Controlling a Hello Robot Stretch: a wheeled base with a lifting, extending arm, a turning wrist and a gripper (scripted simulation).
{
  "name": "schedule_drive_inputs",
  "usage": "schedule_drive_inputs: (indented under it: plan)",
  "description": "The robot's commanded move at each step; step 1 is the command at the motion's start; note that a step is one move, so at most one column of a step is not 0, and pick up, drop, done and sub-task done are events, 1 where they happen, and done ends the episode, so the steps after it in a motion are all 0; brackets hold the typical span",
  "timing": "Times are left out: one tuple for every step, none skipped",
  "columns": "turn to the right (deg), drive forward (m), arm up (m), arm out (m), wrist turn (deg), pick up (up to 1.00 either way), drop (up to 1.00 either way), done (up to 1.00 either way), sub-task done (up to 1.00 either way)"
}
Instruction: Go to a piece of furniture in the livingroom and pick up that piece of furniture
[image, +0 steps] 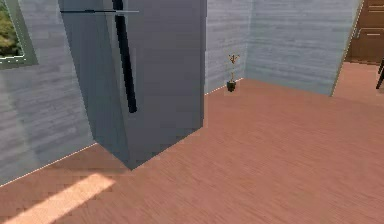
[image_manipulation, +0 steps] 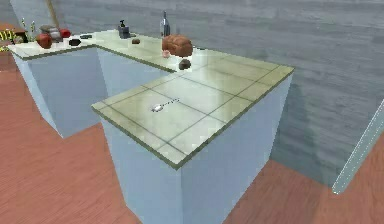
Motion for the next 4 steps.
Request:
schedule_drive_inputs:
  plan:
    - [0.0, 0.20, 0.00, 0.00, 0.0, 0.00, 0.00, 0.00, 0.00]
    - [39.0, 0.00, 0.00, 0.00, 0.0, 0.00, 0.00, 0.00, 0.00]
    - [0.0, 1.00, 0.00, 0.00, 0.0, 0.00, 0.00, 0.00, 0.00]
    - [0.0, 1.00, 0.00, 0.00, 0.0, 0.00, 0.00, 0.00, 0.00]
